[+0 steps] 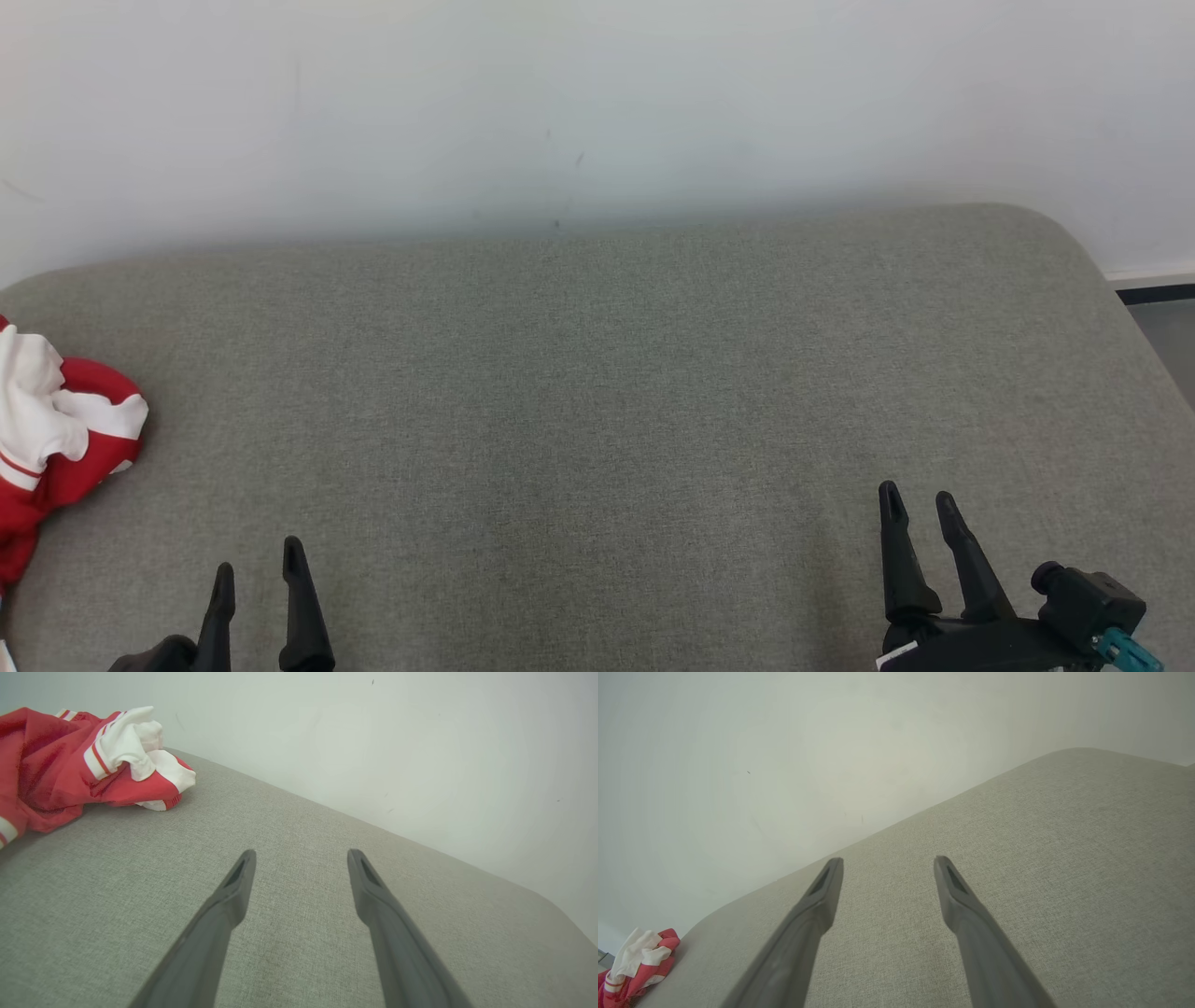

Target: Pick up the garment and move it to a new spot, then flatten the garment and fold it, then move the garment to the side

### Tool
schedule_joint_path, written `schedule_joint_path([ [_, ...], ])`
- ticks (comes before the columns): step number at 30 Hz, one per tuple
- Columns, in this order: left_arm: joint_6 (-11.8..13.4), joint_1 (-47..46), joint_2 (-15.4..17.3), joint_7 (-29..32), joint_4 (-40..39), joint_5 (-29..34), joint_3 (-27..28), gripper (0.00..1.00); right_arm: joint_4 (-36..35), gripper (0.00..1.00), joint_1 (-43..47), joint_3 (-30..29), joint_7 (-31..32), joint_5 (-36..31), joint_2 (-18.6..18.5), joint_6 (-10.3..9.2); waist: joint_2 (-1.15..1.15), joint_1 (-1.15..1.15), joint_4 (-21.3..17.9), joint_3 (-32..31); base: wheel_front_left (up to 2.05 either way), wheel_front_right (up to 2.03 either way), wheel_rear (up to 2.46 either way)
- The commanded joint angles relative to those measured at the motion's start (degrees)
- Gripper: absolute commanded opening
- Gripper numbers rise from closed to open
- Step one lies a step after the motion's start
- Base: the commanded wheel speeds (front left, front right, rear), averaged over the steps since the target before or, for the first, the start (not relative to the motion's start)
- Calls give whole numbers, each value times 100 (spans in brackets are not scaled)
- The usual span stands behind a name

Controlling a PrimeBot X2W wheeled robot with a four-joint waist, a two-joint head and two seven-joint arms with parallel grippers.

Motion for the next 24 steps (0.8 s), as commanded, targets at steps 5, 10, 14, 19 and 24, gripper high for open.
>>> schedule_joint_path([
  [5,-52,55,40,-118,-103,440,-21,100,-80,100,38,12,-120,-381,-11,38,0,0,26,-12,0,0,0],
  [10,-234,102,68,-182,-135,679,-48,100,-101,100,85,-3,-180,-626,-11,38,0,0,55,-24,0,0,0],
  [14,-394,146,95,-235,-168,862,35,100,-112,100,97,-47,-231,-778,-11,35,0,0,70,-25,0,0,0],
  [19,-533,180,96,-301,-173,1088,177,100,-117,100,122,-99,-295,-1002,-11,36,0,0,82,-12,0,0,0],
  [24,-603,219,95,-347,-93,1342,221,100,-124,100,146,-111,-344,-1175,-11,37,0,0,85,1,0,0,0],
])
